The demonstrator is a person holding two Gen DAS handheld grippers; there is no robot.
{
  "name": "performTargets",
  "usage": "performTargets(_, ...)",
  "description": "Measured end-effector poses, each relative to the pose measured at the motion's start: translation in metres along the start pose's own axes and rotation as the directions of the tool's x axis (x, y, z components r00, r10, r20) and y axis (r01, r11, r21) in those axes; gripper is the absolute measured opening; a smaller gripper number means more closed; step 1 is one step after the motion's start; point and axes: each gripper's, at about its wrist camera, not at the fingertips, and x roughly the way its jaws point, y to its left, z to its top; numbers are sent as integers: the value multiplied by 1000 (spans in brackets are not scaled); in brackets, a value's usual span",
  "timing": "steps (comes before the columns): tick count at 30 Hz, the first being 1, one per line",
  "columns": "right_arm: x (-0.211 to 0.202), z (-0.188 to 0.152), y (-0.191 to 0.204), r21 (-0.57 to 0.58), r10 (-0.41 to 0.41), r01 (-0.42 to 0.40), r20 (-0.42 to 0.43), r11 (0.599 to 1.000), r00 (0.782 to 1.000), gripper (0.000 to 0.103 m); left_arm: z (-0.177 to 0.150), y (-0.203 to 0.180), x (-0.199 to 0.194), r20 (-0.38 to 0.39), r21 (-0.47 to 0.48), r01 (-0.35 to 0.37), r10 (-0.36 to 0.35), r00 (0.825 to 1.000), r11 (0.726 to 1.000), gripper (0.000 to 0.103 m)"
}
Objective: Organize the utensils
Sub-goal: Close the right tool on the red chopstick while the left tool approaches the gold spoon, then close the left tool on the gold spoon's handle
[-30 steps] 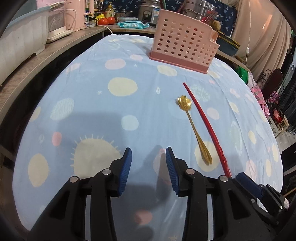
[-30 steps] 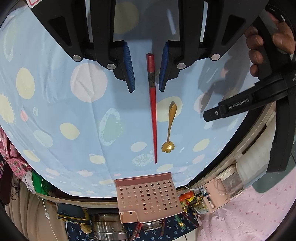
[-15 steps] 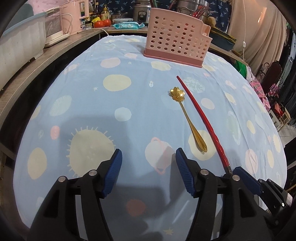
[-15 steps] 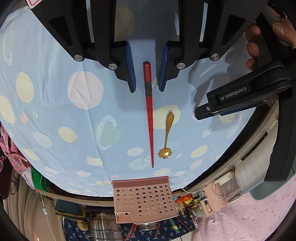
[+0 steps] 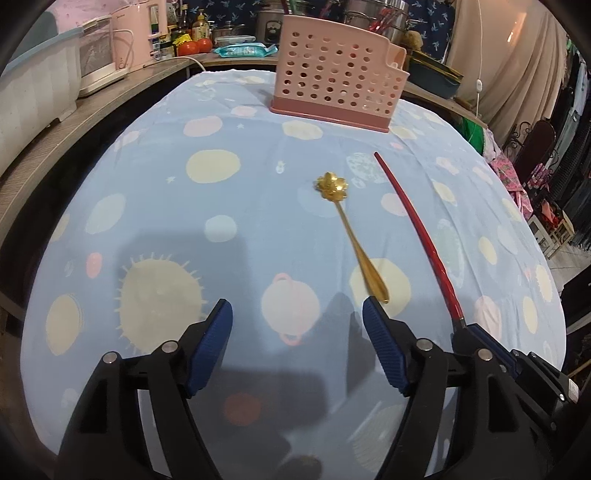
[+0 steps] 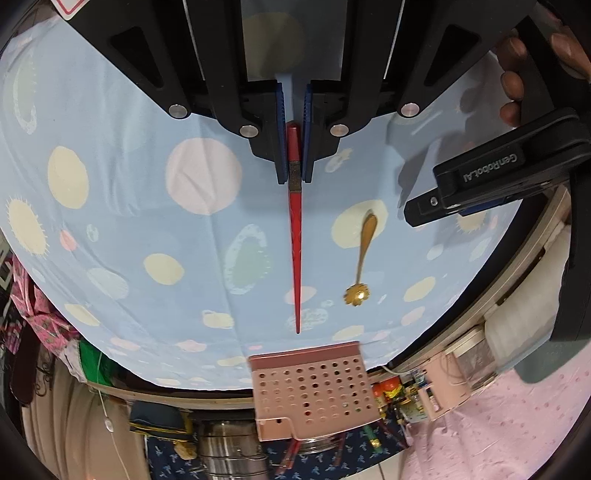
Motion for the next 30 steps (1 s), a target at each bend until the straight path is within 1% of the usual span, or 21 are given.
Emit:
performTargets(5, -1, 2, -10, 29, -8, 8, 3, 1000, 1000, 7, 4, -16, 5, -7, 19, 26, -26, 1000, 999, 69)
performTargets(7, -1, 2, -13, 40, -6, 6, 2, 999, 1000, 7, 7, -22, 9, -13, 28, 26, -26, 1000, 999, 69)
performTargets(8, -1, 2, -14, 44, -4, 3, 2, 999, 1000, 7, 7, -25, 11, -16, 33, 27, -27, 1000, 999, 67)
performTargets(10, 0, 2, -17, 53, 1, -1, 0, 999, 1000, 7, 7, -28, 13, -14, 42, 16, -16, 1000, 999, 63)
performTargets(11, 0, 2, -17, 55, 3, -3, -1, 998, 1000, 7, 8, -30, 15, -13, 49, 12, -12, 1000, 999, 57)
performTargets(12, 0, 2, -17, 56, 4, -4, -1, 998, 1000, 7, 8, -32, 15, -13, 54, 9, -8, 1000, 999, 53)
performTargets(13, 1, 2, -17, 57, 5, -5, -2, 998, 1000, 7, 8, -33, 16, -12, 57, 1, 0, 1000, 998, 52)
performTargets(15, 1, 2, -18, 57, 8, -8, -3, 998, 1000, 7, 9, -33, 16, -8, 63, -6, 7, 1000, 998, 41)
performTargets(16, 1, 2, -18, 58, 10, -9, -3, 998, 1000, 7, 8, -33, 16, -5, 65, -13, 13, 1000, 998, 39)
performTargets(18, 1, 2, -18, 60, 12, -12, -3, 998, 1000, 7, 8, -32, 16, -3, 65, -11, 12, 1000, 998, 30)
performTargets(19, 2, 2, -18, 60, 13, -13, -3, 998, 1000, 7, 8, -32, 16, -2, 63, -10, 11, 1000, 998, 27)
performTargets(20, 2, 2, -18, 61, 14, -14, -3, 998, 1000, 7, 8, -31, 16, -2, 60, -7, 7, 1000, 998, 21)
performTargets(22, 2, 2, -18, 61, 15, -15, -3, 998, 1000, 7, 9, -29, 16, -4, 58, -4, 4, 1000, 998, 13)
performTargets(23, 2, 1, -18, 62, 15, -15, -2, 998, 1000, 7, 9, -28, 16, -5, 54, -1, 2, 1000, 999, 11)
performTargets(30, 0, 2, -18, 65, 20, -20, 0, 998, 1000, 7, 8, -19, 9, -14, 27, 31, -30, 999, 999, 10)
